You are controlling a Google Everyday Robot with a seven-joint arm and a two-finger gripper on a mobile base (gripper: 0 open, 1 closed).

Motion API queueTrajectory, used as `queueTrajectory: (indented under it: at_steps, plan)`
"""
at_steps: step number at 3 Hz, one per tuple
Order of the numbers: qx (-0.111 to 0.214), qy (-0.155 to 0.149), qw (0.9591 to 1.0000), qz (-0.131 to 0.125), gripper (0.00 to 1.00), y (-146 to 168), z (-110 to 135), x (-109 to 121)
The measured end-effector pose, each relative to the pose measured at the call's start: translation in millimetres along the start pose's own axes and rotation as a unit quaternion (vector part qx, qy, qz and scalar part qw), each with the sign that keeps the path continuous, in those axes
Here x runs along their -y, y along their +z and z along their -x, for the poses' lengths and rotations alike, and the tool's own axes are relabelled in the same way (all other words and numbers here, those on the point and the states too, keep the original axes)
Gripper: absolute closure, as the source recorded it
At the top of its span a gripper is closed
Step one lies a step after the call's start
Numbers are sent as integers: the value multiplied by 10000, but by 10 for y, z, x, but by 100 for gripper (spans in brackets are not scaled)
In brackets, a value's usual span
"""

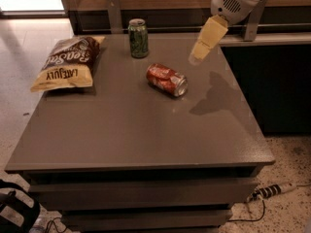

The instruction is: Place coke can upright

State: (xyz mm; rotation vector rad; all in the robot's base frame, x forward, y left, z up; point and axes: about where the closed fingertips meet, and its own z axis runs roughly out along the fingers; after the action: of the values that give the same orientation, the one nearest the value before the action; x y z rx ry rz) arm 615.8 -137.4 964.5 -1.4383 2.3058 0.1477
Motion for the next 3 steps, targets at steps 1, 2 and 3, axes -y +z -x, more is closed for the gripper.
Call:
queueTrajectory:
  at_steps: [1,2,3]
  plan:
    - [74,-81,9998,194,0,202,155,47]
    - [-72,-42,9996,282,0,379,254,81]
    - [-391,149,9988,272,0,523,279,105]
